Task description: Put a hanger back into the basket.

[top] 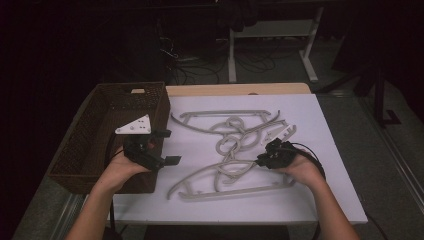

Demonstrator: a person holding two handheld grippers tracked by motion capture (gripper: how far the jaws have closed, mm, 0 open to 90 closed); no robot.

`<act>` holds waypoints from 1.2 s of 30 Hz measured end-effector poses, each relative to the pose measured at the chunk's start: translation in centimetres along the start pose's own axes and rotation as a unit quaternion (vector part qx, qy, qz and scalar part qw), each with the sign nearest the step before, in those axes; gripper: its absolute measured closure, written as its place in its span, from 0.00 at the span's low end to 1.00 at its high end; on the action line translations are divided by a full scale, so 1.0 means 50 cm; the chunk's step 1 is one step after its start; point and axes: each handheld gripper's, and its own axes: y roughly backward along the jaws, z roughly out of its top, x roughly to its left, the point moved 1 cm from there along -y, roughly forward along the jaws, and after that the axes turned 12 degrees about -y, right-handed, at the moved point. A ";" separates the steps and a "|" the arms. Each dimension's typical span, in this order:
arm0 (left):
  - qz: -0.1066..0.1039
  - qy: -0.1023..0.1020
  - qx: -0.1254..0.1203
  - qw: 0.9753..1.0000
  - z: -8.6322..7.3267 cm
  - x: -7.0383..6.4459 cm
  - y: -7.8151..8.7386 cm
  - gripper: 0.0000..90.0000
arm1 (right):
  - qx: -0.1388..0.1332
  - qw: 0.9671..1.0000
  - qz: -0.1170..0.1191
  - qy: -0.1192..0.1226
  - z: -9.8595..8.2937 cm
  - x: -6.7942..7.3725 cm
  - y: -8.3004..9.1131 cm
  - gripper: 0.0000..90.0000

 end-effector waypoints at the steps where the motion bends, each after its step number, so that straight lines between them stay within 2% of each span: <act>1: 0.000 -0.001 0.002 1.000 0.001 -0.001 -0.001 0.00 | -0.005 1.000 -0.001 -0.003 0.003 -0.006 -0.001 0.85; 7: -0.002 0.000 0.008 1.000 0.008 -0.010 -0.010 0.00 | -0.017 1.000 0.008 -0.023 0.003 -0.024 0.000 0.85; 11: -0.002 0.004 0.009 1.000 0.014 -0.017 -0.015 0.00 | -0.038 0.998 0.019 -0.040 -0.003 -0.031 0.018 0.82; 15: -0.006 0.008 0.011 1.000 0.024 -0.028 -0.025 0.00 | -0.056 0.997 0.023 -0.053 -0.007 -0.035 0.034 0.75; 16: -0.008 0.008 0.012 1.000 0.027 -0.032 -0.029 0.00 | -0.066 0.995 0.025 -0.063 -0.010 -0.038 0.042 0.69; 17: -0.011 0.006 0.013 1.000 0.030 -0.037 -0.036 0.00 | -0.070 0.995 0.025 -0.064 -0.011 -0.038 0.044 0.65; 18: -0.011 0.006 0.013 1.000 0.030 -0.037 -0.036 0.00 | -0.070 0.995 0.025 -0.064 -0.011 -0.038 0.044 0.65; 19: -0.015 0.003 0.017 1.000 0.034 -0.046 -0.046 0.00 | -0.078 0.994 0.025 -0.073 -0.014 -0.038 0.052 0.59; 23: -0.021 0.007 0.014 1.000 0.037 -0.055 -0.061 0.00 | -0.092 0.992 0.022 -0.083 -0.021 -0.036 0.065 0.43; 26: -0.025 0.003 0.026 0.999 0.032 -0.063 -0.088 0.00 | -0.106 0.990 0.013 -0.088 -0.030 -0.030 0.075 0.33; 27: -0.025 0.003 0.026 0.999 0.032 -0.063 -0.088 0.00 | -0.106 0.990 0.013 -0.088 -0.030 -0.030 0.075 0.33; 31: -0.027 0.006 0.042 0.999 0.018 -0.059 -0.122 0.00 | -0.119 0.988 -0.001 -0.099 -0.049 -0.018 0.091 0.19; 32: -0.027 0.006 0.042 0.999 0.018 -0.059 -0.122 0.00 | -0.119 0.988 -0.001 -0.099 -0.049 -0.018 0.091 0.19; 35: -0.032 0.010 0.056 0.998 0.004 -0.051 -0.155 0.00 | -0.120 0.988 -0.013 -0.099 -0.062 -0.004 0.098 0.15; 36: -0.032 0.010 0.056 0.998 0.004 -0.051 -0.155 0.00 | -0.119 0.988 -0.014 -0.097 -0.065 -0.001 0.100 0.15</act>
